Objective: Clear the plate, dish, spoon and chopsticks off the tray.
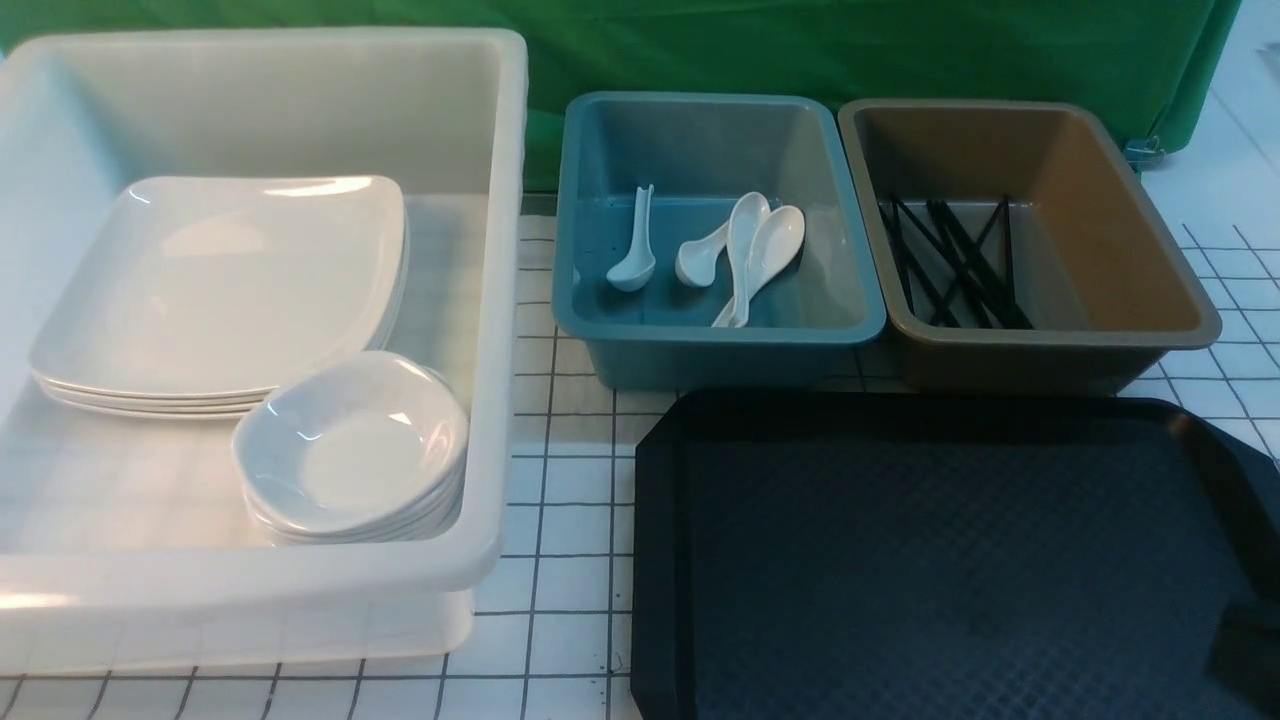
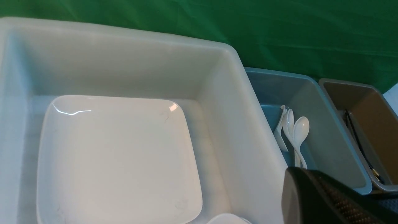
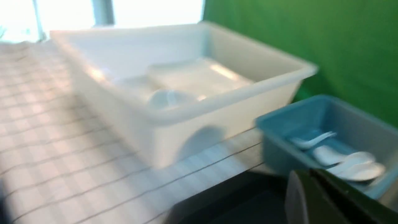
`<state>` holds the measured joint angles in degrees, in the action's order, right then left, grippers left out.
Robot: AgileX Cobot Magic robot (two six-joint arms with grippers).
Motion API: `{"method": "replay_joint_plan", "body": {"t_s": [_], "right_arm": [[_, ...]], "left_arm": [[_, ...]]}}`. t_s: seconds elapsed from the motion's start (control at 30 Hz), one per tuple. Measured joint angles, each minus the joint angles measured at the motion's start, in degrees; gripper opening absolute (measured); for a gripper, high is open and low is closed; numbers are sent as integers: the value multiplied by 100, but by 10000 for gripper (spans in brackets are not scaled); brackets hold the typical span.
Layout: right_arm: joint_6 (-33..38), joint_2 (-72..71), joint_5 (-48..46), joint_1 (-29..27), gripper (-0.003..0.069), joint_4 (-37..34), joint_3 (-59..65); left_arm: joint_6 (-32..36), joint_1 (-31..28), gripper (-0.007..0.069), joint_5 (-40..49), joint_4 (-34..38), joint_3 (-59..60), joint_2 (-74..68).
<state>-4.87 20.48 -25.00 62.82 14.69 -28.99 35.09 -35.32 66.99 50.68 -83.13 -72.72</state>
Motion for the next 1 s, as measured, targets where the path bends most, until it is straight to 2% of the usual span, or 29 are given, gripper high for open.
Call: {"method": "replay_joint_plan", "body": {"t_s": [0.07, 0.2, 0.5, 1.0], "right_arm": [[788, 0, 103, 0, 4, -1204, 4], [1155, 0, 474, 0, 4, -1800, 4], [1258, 0, 734, 0, 22, -1950, 4], [1108, 0, 747, 0, 64, -1968, 10]], "left_arm": [[0, 0, -3, 0, 0, 0, 0], [0, 0, -3, 0, 0, 0, 0], [-15, 0, -3, 0, -11, 0, 0], [-1081, 0, -3, 277, -16, 0, 0]]}}
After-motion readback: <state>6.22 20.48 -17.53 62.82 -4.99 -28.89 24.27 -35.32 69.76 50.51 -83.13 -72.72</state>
